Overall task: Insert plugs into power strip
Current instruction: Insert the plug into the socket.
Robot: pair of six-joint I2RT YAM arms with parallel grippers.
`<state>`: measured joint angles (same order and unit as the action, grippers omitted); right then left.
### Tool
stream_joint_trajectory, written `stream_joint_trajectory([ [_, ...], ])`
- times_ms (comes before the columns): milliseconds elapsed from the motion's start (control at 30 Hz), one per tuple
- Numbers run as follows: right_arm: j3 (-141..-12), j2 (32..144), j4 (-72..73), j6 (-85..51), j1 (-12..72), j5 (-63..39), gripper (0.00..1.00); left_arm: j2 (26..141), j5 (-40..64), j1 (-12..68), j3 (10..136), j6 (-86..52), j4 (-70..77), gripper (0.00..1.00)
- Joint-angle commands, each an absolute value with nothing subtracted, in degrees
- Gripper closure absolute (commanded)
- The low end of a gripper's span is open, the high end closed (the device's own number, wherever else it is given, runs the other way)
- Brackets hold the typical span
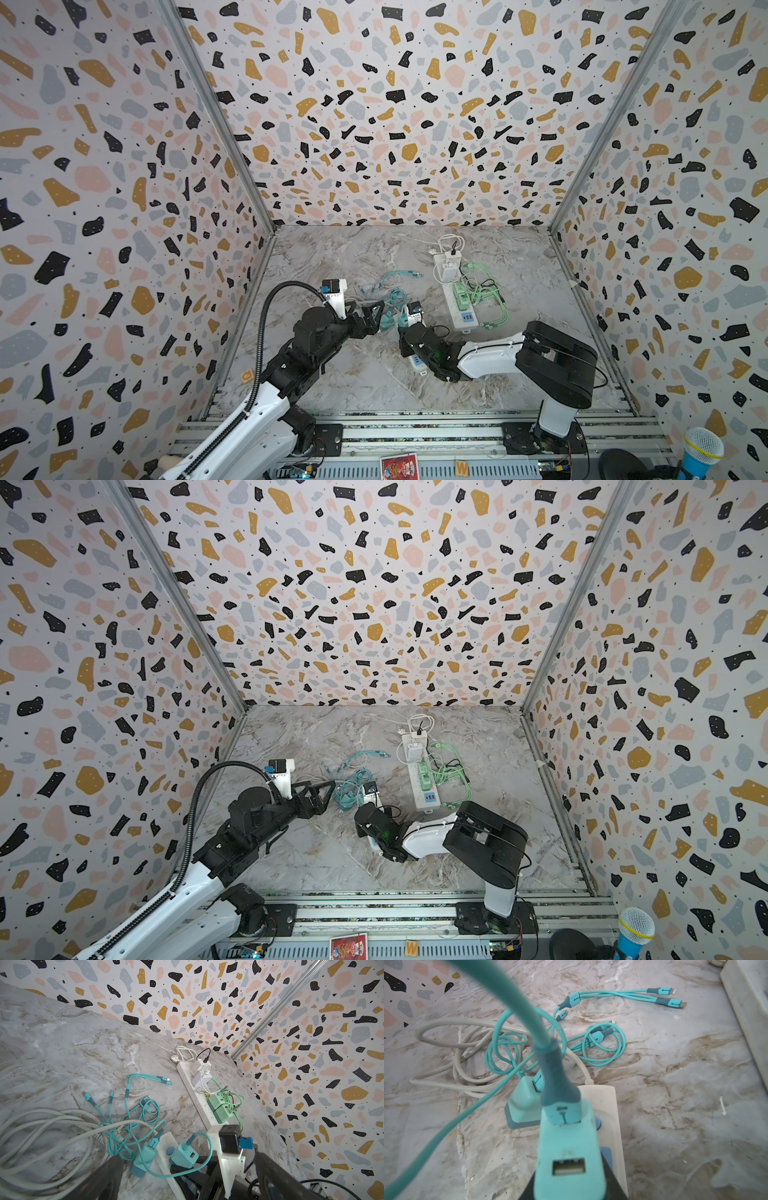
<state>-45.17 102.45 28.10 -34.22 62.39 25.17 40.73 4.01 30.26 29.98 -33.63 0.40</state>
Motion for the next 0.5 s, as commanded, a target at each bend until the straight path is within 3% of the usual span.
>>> stream_joint_trajectory([
  [0, -45.98, 103.34, 25.09, -34.32, 62.48, 26.85, 0.89, 39.98, 4.83, 29.97, 29.45, -32.61, 1.21, 0.01],
  [467, -46.19, 104.97, 24.35, -35.07, 62.94, 27.99, 0.89, 39.43, 4.72, 29.94, 29.18, -32.26, 0.96, 0.01],
])
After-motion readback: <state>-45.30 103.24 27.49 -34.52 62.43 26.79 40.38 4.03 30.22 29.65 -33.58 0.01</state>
